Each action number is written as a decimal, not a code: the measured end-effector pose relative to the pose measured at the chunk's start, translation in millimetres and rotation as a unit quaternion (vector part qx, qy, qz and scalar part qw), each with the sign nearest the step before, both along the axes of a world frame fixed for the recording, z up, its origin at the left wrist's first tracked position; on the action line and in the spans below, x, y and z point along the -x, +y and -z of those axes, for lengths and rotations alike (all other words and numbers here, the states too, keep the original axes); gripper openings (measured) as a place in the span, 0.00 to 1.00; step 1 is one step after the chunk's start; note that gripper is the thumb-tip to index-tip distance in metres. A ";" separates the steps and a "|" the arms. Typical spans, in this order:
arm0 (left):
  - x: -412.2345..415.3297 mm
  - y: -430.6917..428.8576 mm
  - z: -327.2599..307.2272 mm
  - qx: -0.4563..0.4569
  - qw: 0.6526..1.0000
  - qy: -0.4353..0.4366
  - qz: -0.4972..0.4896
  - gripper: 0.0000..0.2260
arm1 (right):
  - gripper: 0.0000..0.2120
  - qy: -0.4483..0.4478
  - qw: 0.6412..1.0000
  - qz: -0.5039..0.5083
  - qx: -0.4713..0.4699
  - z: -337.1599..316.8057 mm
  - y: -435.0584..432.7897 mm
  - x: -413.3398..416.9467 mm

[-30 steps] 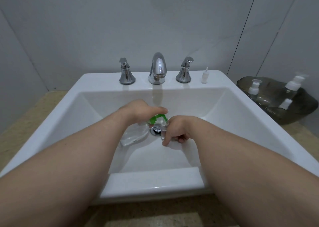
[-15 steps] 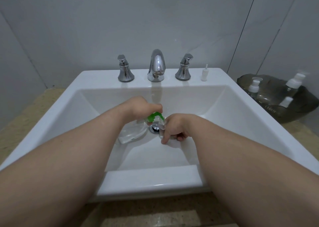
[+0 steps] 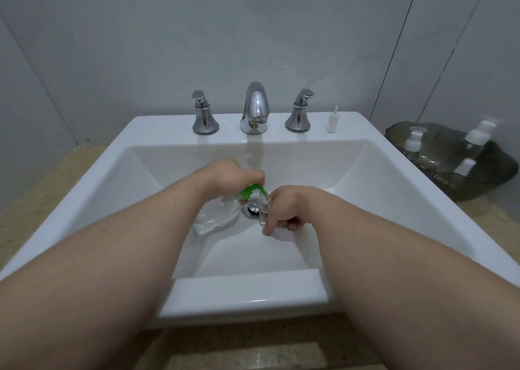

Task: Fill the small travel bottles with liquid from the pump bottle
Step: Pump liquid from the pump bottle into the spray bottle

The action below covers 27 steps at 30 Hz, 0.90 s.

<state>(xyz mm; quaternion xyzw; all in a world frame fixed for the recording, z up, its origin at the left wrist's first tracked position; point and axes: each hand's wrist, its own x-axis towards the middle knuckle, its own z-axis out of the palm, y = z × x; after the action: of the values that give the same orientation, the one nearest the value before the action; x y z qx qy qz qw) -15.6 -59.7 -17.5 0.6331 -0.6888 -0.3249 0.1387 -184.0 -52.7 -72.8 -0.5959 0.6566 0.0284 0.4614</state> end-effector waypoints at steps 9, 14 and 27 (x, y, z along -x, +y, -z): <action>-1.1 0.1 -0.3 -0.001 1.000 -0.017 0.008 0.29 | 0.14 0.004 1.000 0.002 -0.002 -3.5 2.8 0.7; -1.1 0.1 -0.9 0.014 1.000 -0.023 0.003 0.24 | 0.14 -0.002 1.000 0.005 0.009 -3.3 3.4 0.9; -4.3 -1.3 -0.5 -0.016 1.000 -0.003 0.001 0.34 | 0.14 0.012 1.000 0.006 0.012 -7.5 5.0 0.4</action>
<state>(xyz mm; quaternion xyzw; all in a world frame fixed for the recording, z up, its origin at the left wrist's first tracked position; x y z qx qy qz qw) -11.3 -61.0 -17.0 0.6360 -0.6843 -0.3338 0.1259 -184.4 -47.7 -65.3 -0.5972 0.6661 0.0249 0.4461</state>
